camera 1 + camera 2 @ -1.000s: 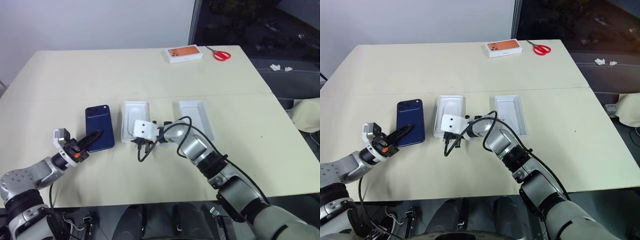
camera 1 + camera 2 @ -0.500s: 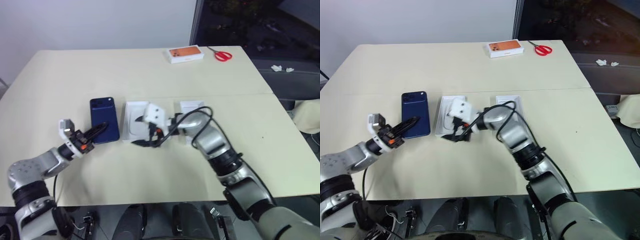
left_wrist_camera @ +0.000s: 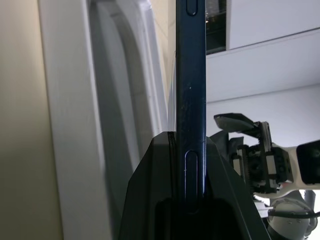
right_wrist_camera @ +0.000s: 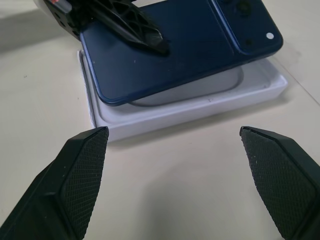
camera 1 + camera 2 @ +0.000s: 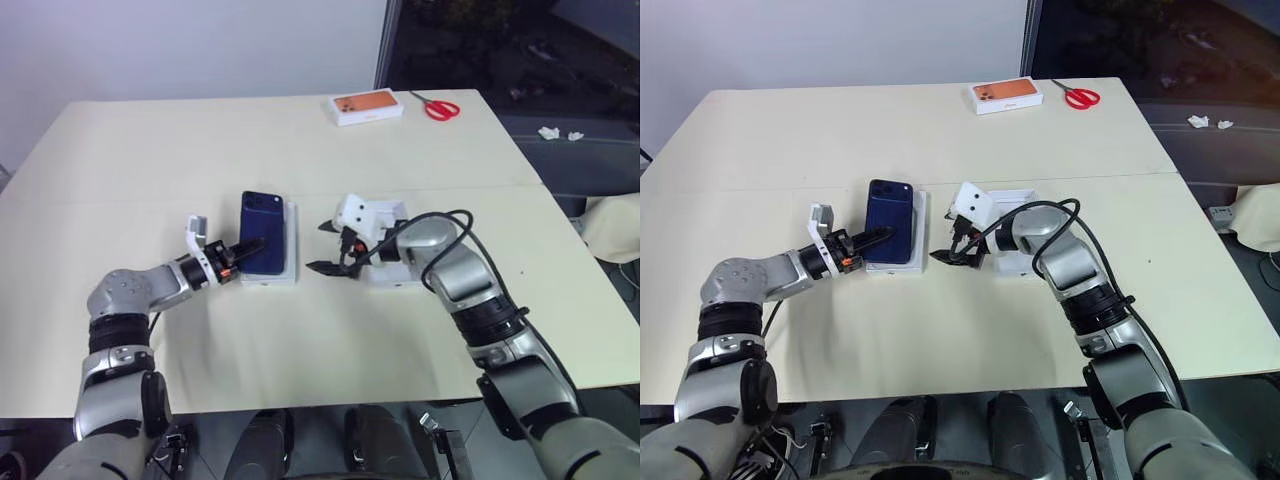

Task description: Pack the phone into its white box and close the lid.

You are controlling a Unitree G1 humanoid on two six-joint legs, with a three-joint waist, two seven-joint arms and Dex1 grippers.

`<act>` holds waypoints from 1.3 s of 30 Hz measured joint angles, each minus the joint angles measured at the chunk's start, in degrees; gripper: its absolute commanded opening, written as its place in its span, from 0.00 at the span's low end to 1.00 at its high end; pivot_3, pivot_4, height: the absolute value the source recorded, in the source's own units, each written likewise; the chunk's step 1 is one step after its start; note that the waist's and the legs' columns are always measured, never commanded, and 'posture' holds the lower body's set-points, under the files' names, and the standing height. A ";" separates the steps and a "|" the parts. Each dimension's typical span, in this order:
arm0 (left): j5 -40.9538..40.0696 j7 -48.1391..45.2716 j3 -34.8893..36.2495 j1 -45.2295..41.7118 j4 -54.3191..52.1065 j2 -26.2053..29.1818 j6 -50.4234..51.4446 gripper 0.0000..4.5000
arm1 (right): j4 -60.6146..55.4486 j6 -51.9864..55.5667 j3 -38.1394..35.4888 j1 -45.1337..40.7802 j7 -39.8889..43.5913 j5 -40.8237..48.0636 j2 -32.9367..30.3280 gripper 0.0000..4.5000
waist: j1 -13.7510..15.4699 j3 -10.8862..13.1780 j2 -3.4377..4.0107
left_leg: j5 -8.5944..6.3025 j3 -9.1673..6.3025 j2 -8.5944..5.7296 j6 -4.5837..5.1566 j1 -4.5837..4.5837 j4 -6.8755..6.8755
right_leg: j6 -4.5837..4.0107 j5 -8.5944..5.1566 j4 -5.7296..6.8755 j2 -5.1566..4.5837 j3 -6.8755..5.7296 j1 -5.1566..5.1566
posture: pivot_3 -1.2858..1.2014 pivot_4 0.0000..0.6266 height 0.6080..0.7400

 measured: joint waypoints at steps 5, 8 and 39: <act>0.36 -1.67 0.11 -0.25 1.15 0.13 0.08 0.38 | -0.23 0.02 -0.05 0.34 -1.06 0.01 -0.90 0.99 | 0.00 0.00 0.00 | 0.00 -0.01 -0.01 0.00 -0.01 0.01 | 0.00 0.00 0.00 -0.01 0.00 0.00 | 0.52 0.24 1.00; -0.22 -2.81 0.32 -1.18 0.85 0.34 1.42 0.72 | 0.02 -0.37 -0.04 0.36 -1.29 -0.02 -0.97 0.99 | 0.00 0.00 0.00 | 0.00 -0.02 0.00 0.01 0.00 0.03 | 0.00 0.00 0.01 -0.01 -0.01 0.03 | 0.52 0.24 1.00; 0.17 1.02 0.24 2.07 -14.09 2.66 6.81 0.99 | 3.92 -2.91 0.17 -0.63 -2.08 -0.60 1.07 0.99 | -0.19 0.00 0.00 | 0.00 -0.02 -0.01 0.00 -0.01 0.05 | 0.00 0.00 0.02 -0.02 0.00 0.03 | 0.52 0.24 1.00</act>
